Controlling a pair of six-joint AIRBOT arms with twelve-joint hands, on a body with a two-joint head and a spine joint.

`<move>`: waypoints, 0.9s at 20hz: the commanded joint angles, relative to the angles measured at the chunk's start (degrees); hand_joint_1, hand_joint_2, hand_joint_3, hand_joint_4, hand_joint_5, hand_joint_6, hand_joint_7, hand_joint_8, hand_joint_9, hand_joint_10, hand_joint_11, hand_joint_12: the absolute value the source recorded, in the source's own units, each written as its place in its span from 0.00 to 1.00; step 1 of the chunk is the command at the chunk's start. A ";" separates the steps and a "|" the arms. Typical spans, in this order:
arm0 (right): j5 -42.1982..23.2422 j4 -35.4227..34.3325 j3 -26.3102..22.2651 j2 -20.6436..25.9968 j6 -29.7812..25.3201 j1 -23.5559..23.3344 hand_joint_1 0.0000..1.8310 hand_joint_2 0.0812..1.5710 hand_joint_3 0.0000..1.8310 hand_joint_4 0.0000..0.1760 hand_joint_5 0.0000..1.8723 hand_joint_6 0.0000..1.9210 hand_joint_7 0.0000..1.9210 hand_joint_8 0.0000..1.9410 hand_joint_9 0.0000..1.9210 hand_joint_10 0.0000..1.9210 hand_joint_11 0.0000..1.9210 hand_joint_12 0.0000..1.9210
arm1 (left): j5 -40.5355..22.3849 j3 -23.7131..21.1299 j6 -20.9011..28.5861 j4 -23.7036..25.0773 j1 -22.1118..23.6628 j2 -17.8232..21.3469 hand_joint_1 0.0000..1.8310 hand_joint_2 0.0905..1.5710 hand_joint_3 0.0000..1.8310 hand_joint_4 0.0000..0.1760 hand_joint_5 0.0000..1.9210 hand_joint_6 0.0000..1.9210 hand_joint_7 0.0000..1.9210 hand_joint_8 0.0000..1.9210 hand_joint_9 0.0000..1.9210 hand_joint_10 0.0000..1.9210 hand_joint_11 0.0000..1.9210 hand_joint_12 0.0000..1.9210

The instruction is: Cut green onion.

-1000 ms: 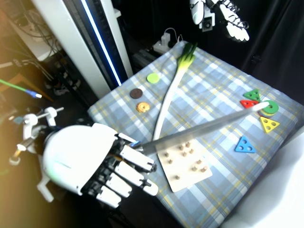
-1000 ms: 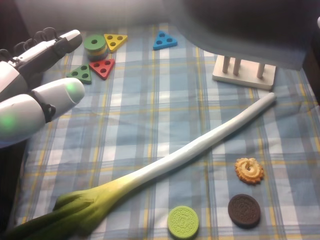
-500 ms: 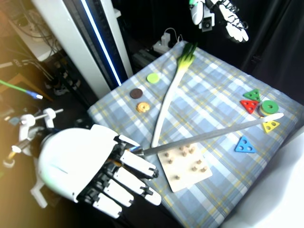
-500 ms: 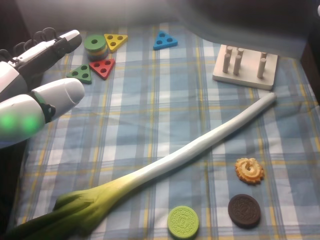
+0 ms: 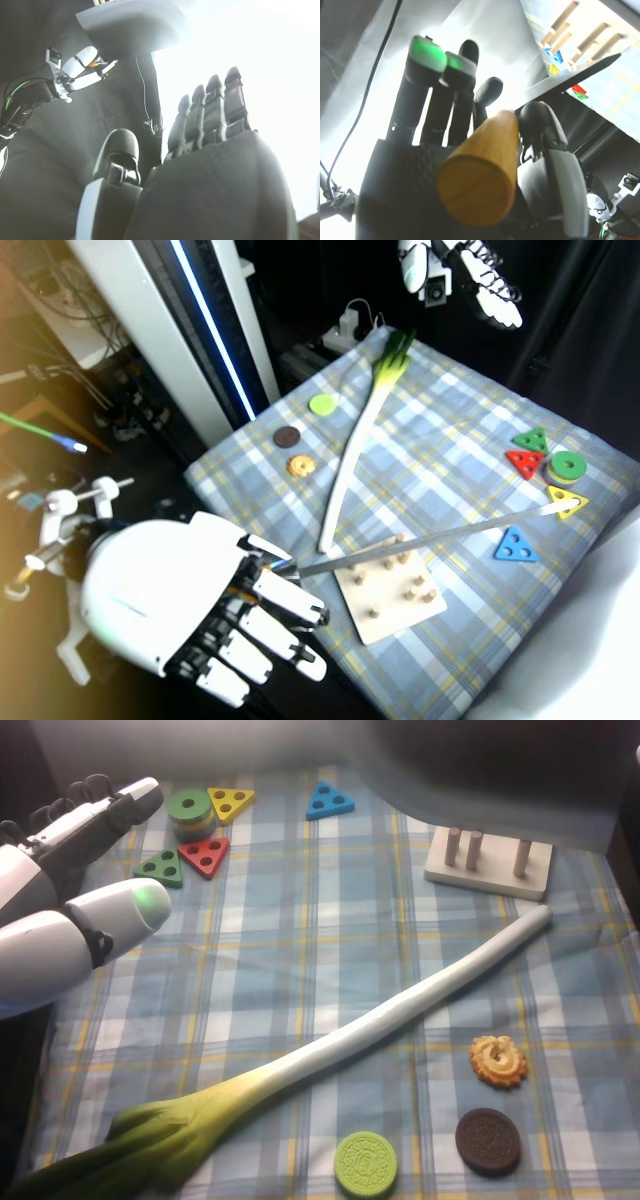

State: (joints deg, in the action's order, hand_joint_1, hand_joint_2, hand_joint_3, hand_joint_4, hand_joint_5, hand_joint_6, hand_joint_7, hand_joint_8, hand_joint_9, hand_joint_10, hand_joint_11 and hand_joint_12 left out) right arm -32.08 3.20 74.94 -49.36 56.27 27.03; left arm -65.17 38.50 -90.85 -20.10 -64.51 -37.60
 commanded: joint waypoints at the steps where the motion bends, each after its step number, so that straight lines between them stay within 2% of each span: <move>1: -5.35 -0.34 0.54 0.67 -0.02 -1.21 0.06 1.00 0.02 0.73 0.19 1.00 0.37 1.00 0.48 1.00 0.55 1.00 | -6.73 0.01 0.22 0.81 0.45 0.08 0.00 0.90 0.00 0.00 0.03 0.00 0.02 0.00 0.02 0.00 0.00 0.00; 3: -4.20 0.77 0.72 0.67 -0.02 -2.13 0.05 1.00 0.01 0.69 0.19 1.00 0.34 1.00 0.45 1.00 0.52 1.00 | -6.58 0.02 0.22 0.93 0.45 0.05 0.00 0.90 0.00 0.00 0.02 0.00 0.01 0.00 0.01 0.00 0.00 0.00; 4: -3.64 1.43 0.77 0.67 -0.02 -2.62 0.10 1.00 0.03 0.59 0.19 1.00 0.34 1.00 0.45 1.00 0.53 1.00 | -6.52 0.05 0.22 1.00 0.45 0.02 0.00 0.89 0.00 0.00 0.02 0.00 0.01 0.00 0.00 0.00 0.00 0.00; 5: -3.05 2.13 0.79 0.67 -0.02 -3.15 0.10 1.00 0.03 0.59 0.19 1.00 0.34 1.00 0.45 1.00 0.53 1.00 | -6.49 0.06 0.22 1.04 0.45 -0.03 0.00 0.89 0.00 0.00 0.02 0.00 0.01 0.00 0.00 0.00 0.00 0.00; 7: -2.07 3.38 0.86 0.66 -0.02 -3.98 0.11 1.00 0.03 0.71 0.18 1.00 0.34 1.00 0.45 1.00 0.53 1.00 | -6.38 0.09 0.22 1.05 0.46 -0.18 0.00 0.89 0.00 0.00 0.02 0.00 0.02 0.00 0.01 0.00 0.00 0.00; 8: -1.35 4.07 0.93 0.66 -0.02 -4.54 0.12 1.00 0.02 0.64 0.18 1.00 0.33 1.00 0.44 1.00 0.51 1.00 | -6.29 0.10 0.22 1.10 0.46 -0.23 0.00 0.90 0.00 0.00 0.03 0.00 0.02 0.01 0.01 0.00 0.00 0.00; 9: -0.32 5.13 1.00 0.65 -0.02 -5.35 0.12 1.00 0.02 0.64 0.18 1.00 0.33 1.00 0.44 1.00 0.51 1.00 | -6.17 0.13 0.22 1.17 0.46 -0.26 0.00 0.90 0.00 0.00 0.03 0.00 0.02 0.01 0.01 0.00 0.00 0.00; 10: 0.72 6.37 1.04 0.63 -0.02 -6.29 0.10 1.00 0.03 0.47 0.19 1.00 0.36 1.00 0.47 1.00 0.54 1.00 | -6.09 0.16 0.22 1.20 0.46 -0.29 0.00 0.91 0.00 0.00 0.03 0.00 0.02 0.00 0.01 0.00 0.00 0.00; 11: 1.83 7.67 1.05 0.58 -0.02 -7.37 0.11 1.00 0.02 0.38 0.19 1.00 0.37 1.00 0.49 1.00 0.56 1.00 | -6.09 0.18 0.22 1.22 0.46 -0.35 0.00 0.90 0.00 0.00 0.03 0.00 0.03 0.01 0.02 0.00 0.00 0.00; 13: 2.86 8.97 1.07 0.54 -0.02 -8.60 0.11 1.00 0.02 0.39 0.18 1.00 0.37 1.00 0.50 1.00 0.57 1.00 | -6.03 0.20 0.22 1.27 0.46 -0.45 0.00 0.91 0.00 0.00 0.03 0.01 0.03 0.01 0.02 0.01 0.00 0.00; 14: 3.00 9.04 1.14 0.50 -0.02 -8.86 0.15 1.00 0.02 0.47 0.18 1.00 0.37 1.00 0.51 1.00 0.58 1.00 | -6.02 0.21 0.22 1.30 0.46 -0.49 0.00 0.91 0.00 0.00 0.03 0.00 0.03 0.00 0.02 0.00 0.00 0.00; 15: 3.05 9.04 1.27 0.50 -0.02 -8.96 0.17 1.00 0.02 0.27 0.18 1.00 0.36 1.00 0.50 1.00 0.56 1.00 | -5.99 0.22 0.22 1.33 0.46 -0.51 0.00 0.91 0.00 0.00 0.03 0.00 0.03 0.00 0.01 0.00 0.00 0.00; 16: 3.20 9.09 1.42 0.50 -0.02 -9.05 0.18 1.00 0.02 0.21 0.16 1.00 0.36 1.00 0.51 1.00 0.58 1.00 | -5.97 0.21 0.22 1.36 0.46 -0.53 0.00 0.91 0.00 0.00 0.02 0.00 0.02 0.00 0.00 0.00 0.00 0.00; 17: 3.47 9.20 1.51 0.50 -0.02 -9.14 0.18 1.00 0.02 0.21 0.16 1.00 0.36 1.00 0.51 1.00 0.58 1.00 | -5.93 0.21 0.22 1.41 0.46 -0.57 0.00 0.91 0.00 0.00 0.02 0.00 0.02 0.00 0.00 0.00 0.00 0.00; 18: 3.78 9.39 1.58 0.50 -0.02 -9.18 0.14 1.00 0.01 0.42 0.16 1.00 0.36 1.00 0.51 1.00 0.58 1.00 | -5.89 0.21 0.22 1.44 0.46 -0.62 0.00 0.91 0.00 0.00 0.02 0.00 0.02 0.00 0.01 0.00 0.00 0.00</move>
State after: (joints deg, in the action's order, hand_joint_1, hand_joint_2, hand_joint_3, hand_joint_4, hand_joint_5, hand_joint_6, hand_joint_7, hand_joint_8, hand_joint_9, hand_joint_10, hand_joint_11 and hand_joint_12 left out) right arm -21.98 13.76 76.09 -49.47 56.18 18.72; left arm -64.49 38.57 -90.85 -19.62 -64.51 -38.15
